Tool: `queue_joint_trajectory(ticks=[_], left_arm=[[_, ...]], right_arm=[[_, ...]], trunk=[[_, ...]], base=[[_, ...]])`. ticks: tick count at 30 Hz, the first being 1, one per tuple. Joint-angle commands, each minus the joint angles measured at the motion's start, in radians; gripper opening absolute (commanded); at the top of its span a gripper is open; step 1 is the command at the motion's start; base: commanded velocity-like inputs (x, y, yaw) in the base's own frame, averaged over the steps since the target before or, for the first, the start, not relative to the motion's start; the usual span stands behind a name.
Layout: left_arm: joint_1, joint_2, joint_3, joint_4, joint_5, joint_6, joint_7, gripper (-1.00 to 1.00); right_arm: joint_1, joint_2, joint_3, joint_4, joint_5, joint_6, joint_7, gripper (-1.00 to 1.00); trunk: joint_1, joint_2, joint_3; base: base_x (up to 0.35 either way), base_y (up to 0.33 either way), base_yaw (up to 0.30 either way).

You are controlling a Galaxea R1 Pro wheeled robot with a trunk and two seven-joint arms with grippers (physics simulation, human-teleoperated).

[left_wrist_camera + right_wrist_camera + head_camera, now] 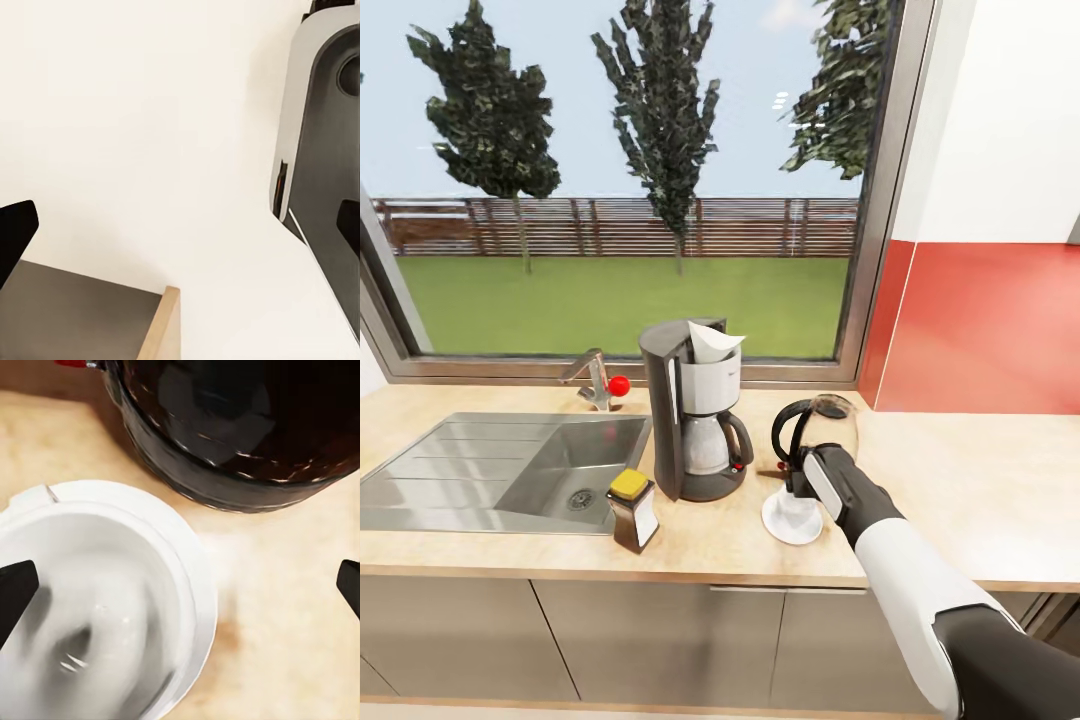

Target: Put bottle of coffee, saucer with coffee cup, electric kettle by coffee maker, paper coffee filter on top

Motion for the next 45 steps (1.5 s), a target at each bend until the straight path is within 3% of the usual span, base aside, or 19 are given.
queue_joint_trajectory(ticks=[1, 29, 32, 45], left_arm=[[0.000, 0.000, -0.009, -0.003, 0.010, 0.006, 0.003, 1.00], [0.000, -0.003, -0.010, -0.003, 0.009, 0.005, 0.001, 1.00], [0.000, -0.002, -0.011, -0.004, 0.007, 0.004, 0.001, 1.00], [0.000, -0.008, -0.012, -0.008, 0.008, -0.010, 0.001, 1.00]], right_arm=[[-0.001, -0.001, 0.004, -0.001, -0.011, 0.003, -0.009, 1.00], [-0.001, -0.001, 0.009, -0.023, -0.008, 0.004, -0.009, 1.00], [0.000, -0.002, 0.009, 0.105, -0.012, -0.010, -0.009, 1.00], [0.035, -0.002, 0.011, 0.499, -0.014, -0.382, 0.002, 1.00]], trunk=[[0.000, -0.002, -0.002], [0.000, -0.002, -0.002], [0.000, -0.002, -0.002], [0.000, -0.002, -0.002]], base=[[-0.006, 0.000, 0.000], [-0.297, 0.000, 0.000], [-0.212, 0.000, 0.000], [-0.010, 0.000, 0.000]])
